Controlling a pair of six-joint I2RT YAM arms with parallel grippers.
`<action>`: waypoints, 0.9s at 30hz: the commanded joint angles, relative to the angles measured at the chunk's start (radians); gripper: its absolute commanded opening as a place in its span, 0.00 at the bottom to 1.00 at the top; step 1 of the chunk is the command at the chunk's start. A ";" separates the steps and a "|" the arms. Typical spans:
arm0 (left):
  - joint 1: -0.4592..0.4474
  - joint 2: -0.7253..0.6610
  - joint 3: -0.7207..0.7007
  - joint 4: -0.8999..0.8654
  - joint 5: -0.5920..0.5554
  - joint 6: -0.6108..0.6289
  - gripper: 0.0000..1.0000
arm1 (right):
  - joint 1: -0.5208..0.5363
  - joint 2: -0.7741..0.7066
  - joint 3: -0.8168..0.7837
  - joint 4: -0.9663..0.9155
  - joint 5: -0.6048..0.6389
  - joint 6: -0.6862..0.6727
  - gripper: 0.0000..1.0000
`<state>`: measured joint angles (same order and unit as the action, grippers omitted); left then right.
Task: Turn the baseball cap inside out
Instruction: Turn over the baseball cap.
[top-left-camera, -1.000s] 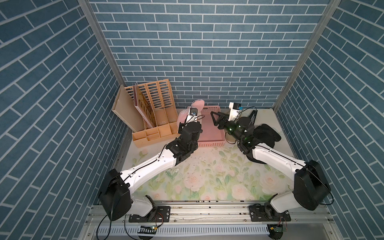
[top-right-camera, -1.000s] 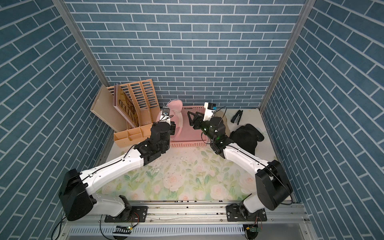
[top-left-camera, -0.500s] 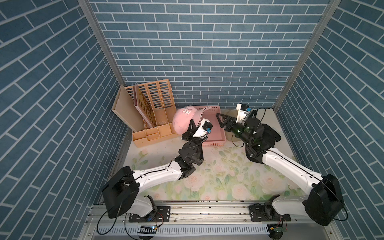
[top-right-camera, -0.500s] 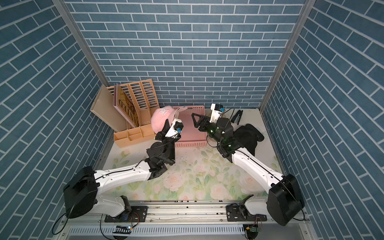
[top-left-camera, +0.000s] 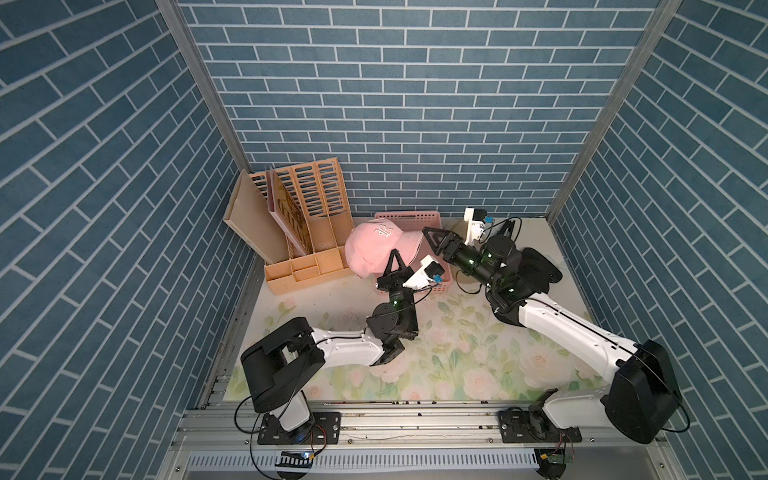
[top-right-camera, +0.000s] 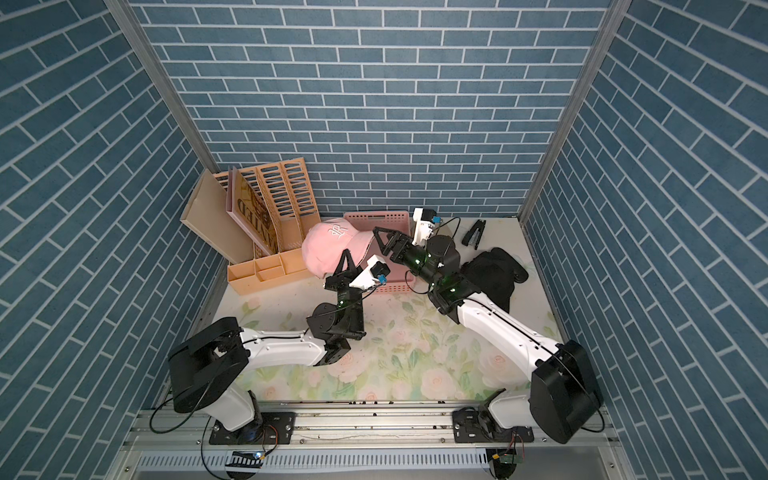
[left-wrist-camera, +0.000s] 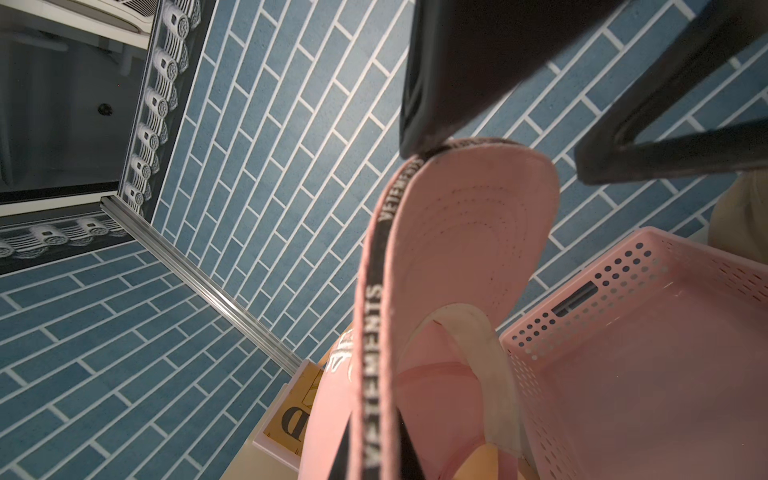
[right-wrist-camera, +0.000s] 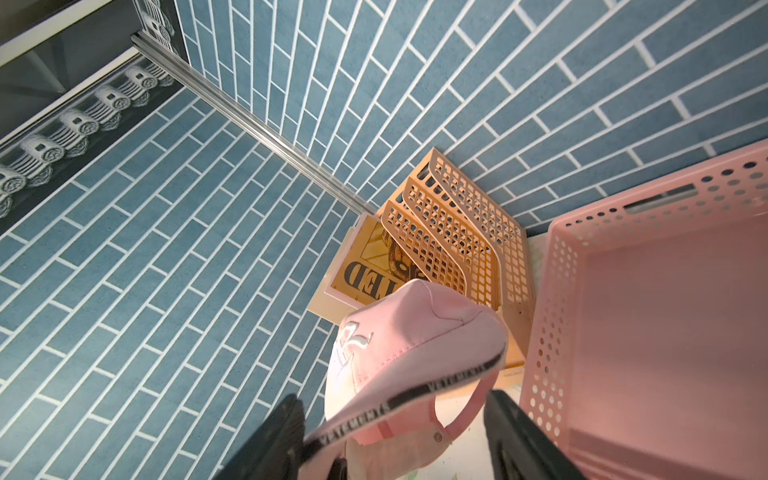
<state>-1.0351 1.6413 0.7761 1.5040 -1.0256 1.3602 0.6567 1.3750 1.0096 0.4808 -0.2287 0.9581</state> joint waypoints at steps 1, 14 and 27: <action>-0.016 -0.018 -0.029 0.074 0.054 0.027 0.00 | 0.011 0.027 0.037 0.045 -0.036 0.025 0.71; -0.023 0.003 -0.122 0.226 0.098 0.158 0.00 | 0.018 0.109 0.057 0.082 -0.174 0.095 0.33; -0.028 0.025 -0.114 0.195 0.129 0.170 0.00 | 0.036 0.148 0.076 0.035 -0.315 0.123 0.48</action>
<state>-1.0336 1.6390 0.6445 1.6375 -1.0439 1.5085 0.6544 1.5002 1.0508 0.5247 -0.4206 1.0931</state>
